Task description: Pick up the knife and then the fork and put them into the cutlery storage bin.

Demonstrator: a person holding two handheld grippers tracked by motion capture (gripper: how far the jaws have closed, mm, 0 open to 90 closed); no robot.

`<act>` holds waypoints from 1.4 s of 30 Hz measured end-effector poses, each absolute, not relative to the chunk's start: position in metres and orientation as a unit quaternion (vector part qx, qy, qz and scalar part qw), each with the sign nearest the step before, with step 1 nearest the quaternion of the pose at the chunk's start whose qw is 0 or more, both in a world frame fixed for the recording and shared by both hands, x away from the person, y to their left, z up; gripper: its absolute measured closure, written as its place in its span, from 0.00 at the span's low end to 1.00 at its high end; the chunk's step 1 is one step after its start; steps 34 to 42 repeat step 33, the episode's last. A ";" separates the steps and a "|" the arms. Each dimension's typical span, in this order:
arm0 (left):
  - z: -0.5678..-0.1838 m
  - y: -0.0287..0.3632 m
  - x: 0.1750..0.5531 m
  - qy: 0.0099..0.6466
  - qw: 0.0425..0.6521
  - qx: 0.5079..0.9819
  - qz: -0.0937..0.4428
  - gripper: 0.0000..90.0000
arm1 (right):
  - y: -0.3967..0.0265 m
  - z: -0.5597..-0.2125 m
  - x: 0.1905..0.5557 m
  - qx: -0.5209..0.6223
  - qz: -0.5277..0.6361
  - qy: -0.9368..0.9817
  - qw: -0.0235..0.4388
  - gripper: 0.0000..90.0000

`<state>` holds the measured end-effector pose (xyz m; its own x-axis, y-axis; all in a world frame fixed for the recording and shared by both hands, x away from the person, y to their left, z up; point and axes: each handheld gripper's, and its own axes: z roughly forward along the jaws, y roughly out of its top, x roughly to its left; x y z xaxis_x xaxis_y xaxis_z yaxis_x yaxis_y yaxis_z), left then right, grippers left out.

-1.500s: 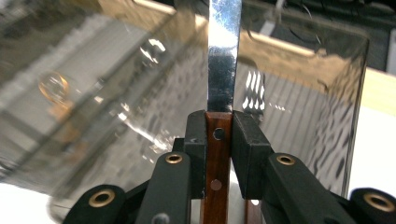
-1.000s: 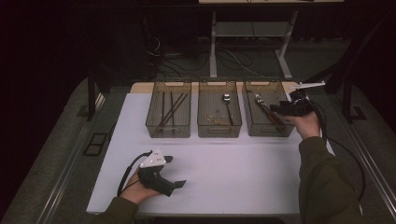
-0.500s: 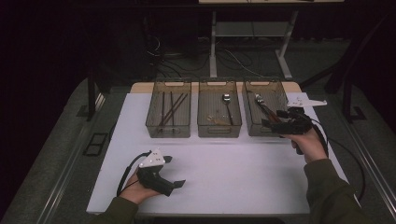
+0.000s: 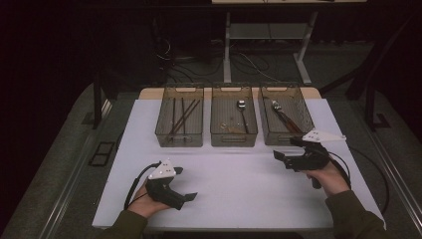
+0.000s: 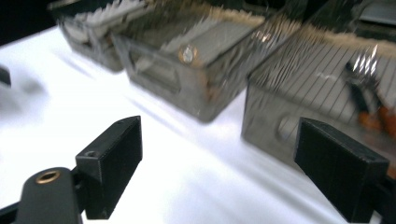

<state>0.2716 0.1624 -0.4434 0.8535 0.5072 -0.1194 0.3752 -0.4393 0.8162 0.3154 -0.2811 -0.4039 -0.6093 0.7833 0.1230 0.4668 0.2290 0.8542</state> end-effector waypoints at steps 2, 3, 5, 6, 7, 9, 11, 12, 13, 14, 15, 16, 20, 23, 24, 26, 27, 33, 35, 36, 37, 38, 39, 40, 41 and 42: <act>-0.443 0.162 0.272 0.261 0.460 0.845 0.072 0.00 | -0.280 -0.409 0.310 0.403 0.461 0.772 0.167 0.17; -0.443 0.163 0.272 0.261 0.461 0.845 0.072 0.00 | -0.280 -0.411 0.307 0.402 0.461 0.773 0.166 0.17; -0.443 0.162 0.271 0.262 0.462 0.845 0.072 0.00 | -0.279 -0.414 0.302 0.399 0.464 0.773 0.167 0.17; -0.443 0.163 0.271 0.261 0.461 0.845 0.073 0.00 | -0.279 -0.415 0.299 0.398 0.464 0.774 0.163 0.17; -0.443 0.163 0.271 0.261 0.462 0.845 0.073 0.00 | -0.279 -0.417 0.297 0.396 0.465 0.775 0.162 0.17; -0.443 0.163 0.271 0.261 0.462 0.844 0.073 0.00 | -0.278 -0.422 0.291 0.392 0.465 0.777 0.160 0.17; -0.442 0.163 0.271 0.261 0.462 0.844 0.074 0.00 | -0.278 -0.427 0.286 0.391 0.463 0.780 0.157 0.17; -0.442 0.163 0.271 0.262 0.463 0.843 0.074 0.00 | -0.278 -0.429 0.284 0.391 0.463 0.780 0.155 0.17; -0.442 0.164 0.271 0.260 0.462 0.844 0.075 0.00 | -0.277 -0.430 0.282 0.393 0.465 0.779 0.151 0.17; -0.442 0.164 0.271 0.260 0.463 0.844 0.075 0.00 | -0.277 -0.432 0.280 0.394 0.468 0.777 0.150 0.17; -0.442 0.164 0.271 0.260 0.462 0.844 0.076 0.00 | -0.277 -0.433 0.278 0.391 0.468 0.779 0.146 0.17; -0.441 0.164 0.271 0.260 0.462 0.844 0.076 0.00 | -0.277 -0.434 0.276 0.387 0.467 0.782 0.143 0.17; -0.441 0.164 0.270 0.259 0.462 0.845 0.077 0.00 | -0.278 -0.438 0.268 0.379 0.464 0.788 0.140 0.17; -0.441 0.164 0.270 0.260 0.462 0.844 0.077 0.00 | -0.280 -0.441 0.262 0.380 0.461 0.790 0.138 0.17; -0.441 0.164 0.270 0.260 0.463 0.844 0.077 0.00 | -0.280 -0.442 0.260 0.378 0.459 0.792 0.139 0.17; -0.441 0.164 0.270 0.260 0.462 0.844 0.078 0.00 | -0.282 -0.443 0.258 0.375 0.455 0.795 0.144 0.17; -0.441 0.164 0.270 0.260 0.461 0.845 0.078 0.00 | -0.283 -0.443 0.257 0.376 0.455 0.795 0.144 0.17; -0.441 0.164 0.270 0.261 0.463 0.843 0.077 0.00 | -0.288 -0.445 0.257 0.381 0.450 0.794 0.149 0.17; -0.441 0.164 0.270 0.261 0.463 0.843 0.077 0.00 | -0.288 -0.445 0.257 0.381 0.450 0.794 0.149 0.17; -0.441 0.164 0.270 0.261 0.463 0.843 0.077 0.00 | -0.288 -0.445 0.257 0.381 0.450 0.794 0.149 0.17; -0.441 0.164 0.270 0.261 0.463 0.843 0.077 0.00 | -0.288 -0.445 0.257 0.381 0.450 0.794 0.149 0.17; -0.441 0.164 0.270 0.261 0.463 0.843 0.077 0.00 | -0.288 -0.445 0.257 0.381 0.450 0.794 0.149 0.17; -0.441 0.164 0.270 0.261 0.463 0.843 0.077 0.00 | -0.288 -0.445 0.257 0.381 0.450 0.794 0.149 0.17; -0.441 0.164 0.270 0.261 0.463 0.843 0.077 0.00 | -0.288 -0.445 0.257 0.381 0.450 0.794 0.149 0.17; -0.441 0.164 0.270 0.261 0.463 0.843 0.077 0.00 | -0.288 -0.445 0.257 0.381 0.450 0.794 0.149 0.17; -0.441 0.164 0.270 0.261 0.463 0.843 0.077 0.00 | -0.288 -0.445 0.257 0.381 0.450 0.794 0.149 0.17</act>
